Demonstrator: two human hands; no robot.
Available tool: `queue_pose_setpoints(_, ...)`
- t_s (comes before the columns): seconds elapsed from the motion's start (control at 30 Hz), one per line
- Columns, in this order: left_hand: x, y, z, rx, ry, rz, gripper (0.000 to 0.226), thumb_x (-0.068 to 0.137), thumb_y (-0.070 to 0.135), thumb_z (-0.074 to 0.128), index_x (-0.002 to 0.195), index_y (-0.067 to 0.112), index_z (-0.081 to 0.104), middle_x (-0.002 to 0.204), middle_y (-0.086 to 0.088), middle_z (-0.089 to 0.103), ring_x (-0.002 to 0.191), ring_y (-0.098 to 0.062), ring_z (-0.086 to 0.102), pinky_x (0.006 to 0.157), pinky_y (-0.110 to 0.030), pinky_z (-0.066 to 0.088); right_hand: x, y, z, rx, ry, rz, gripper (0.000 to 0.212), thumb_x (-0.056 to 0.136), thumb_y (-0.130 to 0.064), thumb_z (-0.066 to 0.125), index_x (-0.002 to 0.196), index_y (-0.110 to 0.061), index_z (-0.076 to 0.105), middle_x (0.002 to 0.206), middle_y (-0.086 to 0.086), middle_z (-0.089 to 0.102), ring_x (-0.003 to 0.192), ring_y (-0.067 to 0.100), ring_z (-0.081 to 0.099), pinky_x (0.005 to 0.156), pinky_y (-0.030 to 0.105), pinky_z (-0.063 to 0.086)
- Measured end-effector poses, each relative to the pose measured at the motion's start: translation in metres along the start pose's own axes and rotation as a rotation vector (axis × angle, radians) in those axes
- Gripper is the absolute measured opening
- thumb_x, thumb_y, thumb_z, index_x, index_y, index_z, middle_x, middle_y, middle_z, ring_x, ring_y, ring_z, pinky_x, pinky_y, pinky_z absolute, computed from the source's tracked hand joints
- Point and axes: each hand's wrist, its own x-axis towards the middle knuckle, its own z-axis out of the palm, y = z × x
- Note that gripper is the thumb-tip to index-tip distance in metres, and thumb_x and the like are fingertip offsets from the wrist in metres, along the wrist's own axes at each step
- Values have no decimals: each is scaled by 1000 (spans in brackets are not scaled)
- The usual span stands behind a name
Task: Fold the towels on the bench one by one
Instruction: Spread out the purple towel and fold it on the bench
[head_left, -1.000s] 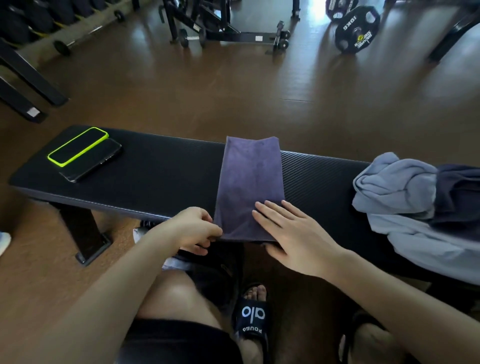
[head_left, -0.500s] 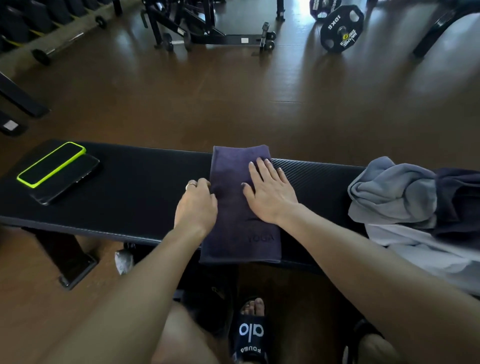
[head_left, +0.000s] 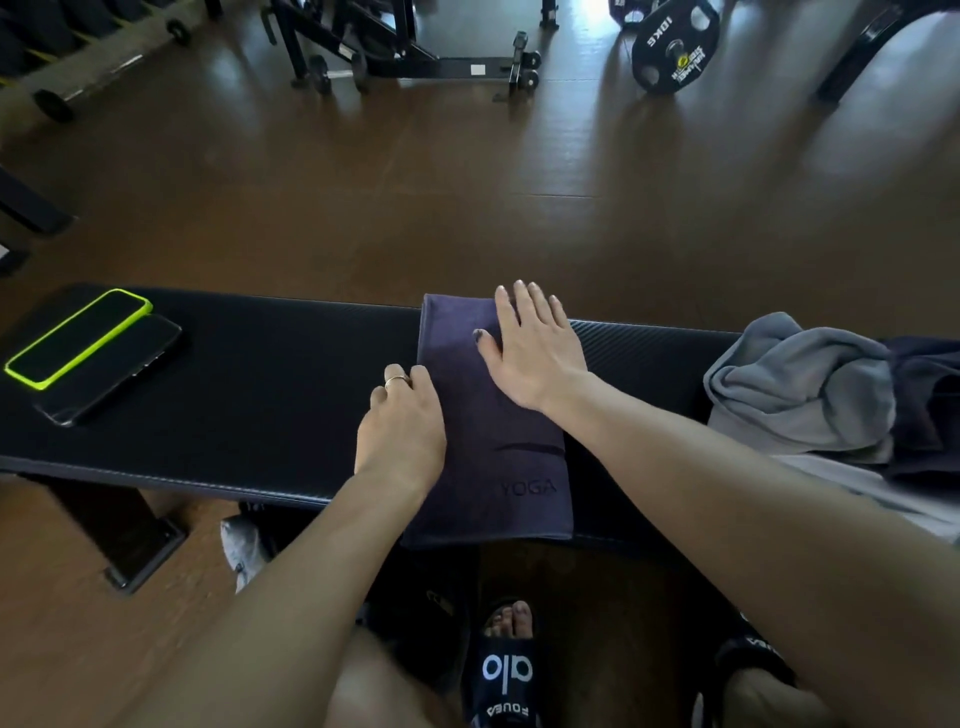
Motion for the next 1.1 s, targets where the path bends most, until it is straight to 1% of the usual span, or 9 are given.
queue_pose_setpoints(0.2,-2,4,-2,98,3,53,30,97,2,48,126,5,42,138,-20,42,110,-30,56,79,-33,49,-14,10,-14,52,-38,38,70,105,-54,16,161,-13,8,169,7,6,155,23,2,126,42,2)
queue_pose_setpoints(0.33,1,-2,-9,-75,-17,30,25,100,10,46,124,6,43,127,-20,48,106,-35,58,81,-39,45,-57,8,-39,66,170,-194,74,99,-55,15,159,-11,20,166,10,21,154,25,17,125,41,14)
queue_pose_setpoints(0.43,-4,-6,-19,-191,-9,64,44,95,13,55,136,11,39,127,-17,44,108,-36,55,79,-39,42,-110,10,-43,47,26,-429,72,100,-56,23,160,-16,20,166,8,20,154,22,17,125,40,16)
queue_pose_setpoints(0.57,-20,-8,-39,-210,54,337,37,82,11,63,116,15,50,115,-6,44,104,-26,48,84,-42,50,-160,24,-35,-125,-101,-624,80,98,-64,32,160,-15,16,167,7,13,155,20,7,126,40,10)
queue_pose_setpoints(0.67,-36,-12,-44,-230,-142,561,36,75,24,67,105,25,48,109,5,44,99,-18,47,85,-42,50,-175,37,-21,-121,-116,-600,95,91,-69,45,160,-12,13,167,8,11,155,21,7,126,40,12)
queue_pose_setpoints(0.73,-45,-17,-42,-117,-335,556,48,72,36,73,110,29,44,114,9,35,107,-15,40,91,-36,48,-176,42,-12,-130,-118,-579,101,87,-64,56,161,-13,9,168,7,8,155,19,5,126,40,12)
queue_pose_setpoints(0.8,-52,-23,-37,-48,-392,564,68,66,45,78,119,30,38,123,12,27,118,-13,31,99,-31,45,-173,41,-7,-132,-62,-573,99,85,-56,64,160,-13,16,167,7,17,154,20,14,125,41,18)
queue_pose_setpoints(0.93,-64,-28,-24,140,-280,652,90,65,53,79,137,20,36,142,3,24,134,-16,24,113,-27,36,-176,33,1,-145,68,-557,90,81,-45,76,153,-10,36,158,11,37,147,26,35,120,42,26)
queue_pose_setpoints(1.1,-70,-25,-20,364,-102,765,71,56,34,81,114,-1,61,124,-22,59,118,-37,57,102,-44,52,-174,34,7,-154,135,-587,77,87,-43,71,150,-10,42,155,13,43,142,28,43,117,44,35)
